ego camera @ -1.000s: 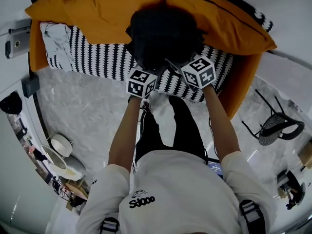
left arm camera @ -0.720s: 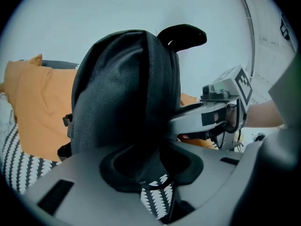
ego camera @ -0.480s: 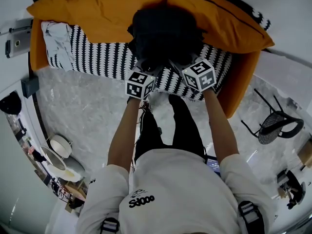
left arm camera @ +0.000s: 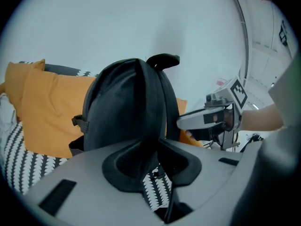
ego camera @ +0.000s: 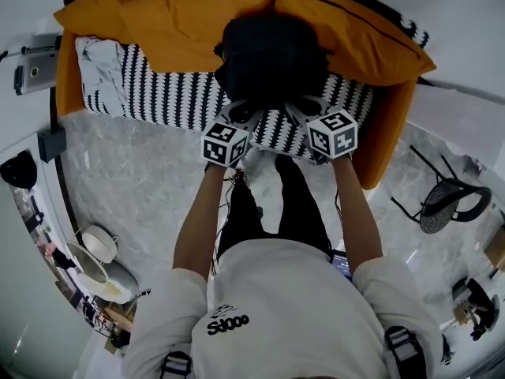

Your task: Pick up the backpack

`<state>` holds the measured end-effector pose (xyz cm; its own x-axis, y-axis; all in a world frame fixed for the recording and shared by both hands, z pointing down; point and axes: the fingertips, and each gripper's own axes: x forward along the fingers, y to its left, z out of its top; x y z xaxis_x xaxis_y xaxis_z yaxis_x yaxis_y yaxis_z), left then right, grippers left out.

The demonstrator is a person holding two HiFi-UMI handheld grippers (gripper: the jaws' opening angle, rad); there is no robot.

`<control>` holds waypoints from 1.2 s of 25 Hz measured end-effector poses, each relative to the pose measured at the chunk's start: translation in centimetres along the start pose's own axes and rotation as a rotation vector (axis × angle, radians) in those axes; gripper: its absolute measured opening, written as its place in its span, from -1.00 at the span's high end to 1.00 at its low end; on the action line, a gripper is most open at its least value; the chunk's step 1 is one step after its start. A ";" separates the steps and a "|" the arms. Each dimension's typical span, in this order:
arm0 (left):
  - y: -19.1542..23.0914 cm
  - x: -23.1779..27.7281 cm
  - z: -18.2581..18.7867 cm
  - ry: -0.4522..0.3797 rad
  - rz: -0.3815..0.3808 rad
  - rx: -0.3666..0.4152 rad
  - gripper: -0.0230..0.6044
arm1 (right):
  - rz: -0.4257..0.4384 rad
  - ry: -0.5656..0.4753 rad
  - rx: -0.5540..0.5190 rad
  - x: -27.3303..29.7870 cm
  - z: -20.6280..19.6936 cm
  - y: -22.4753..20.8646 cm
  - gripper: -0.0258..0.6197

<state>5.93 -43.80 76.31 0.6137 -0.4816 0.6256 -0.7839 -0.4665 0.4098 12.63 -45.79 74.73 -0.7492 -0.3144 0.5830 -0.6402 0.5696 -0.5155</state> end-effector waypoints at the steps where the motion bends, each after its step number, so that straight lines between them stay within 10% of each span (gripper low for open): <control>1: -0.5 -0.4 0.2 -0.015 -0.016 -0.011 0.61 | -0.003 -0.011 0.011 -0.5 0.0 0.3 0.68; 30: -9.4 -15.1 4.8 -0.301 -0.261 0.088 0.77 | -0.005 -0.298 -0.064 -10.5 4.4 15.4 0.73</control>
<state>4.48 -35.74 59.80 0.8013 -0.5281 0.2809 -0.5952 -0.6572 0.4623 9.87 -37.09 57.94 -0.7689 -0.5207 0.3710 -0.6392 0.6112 -0.4668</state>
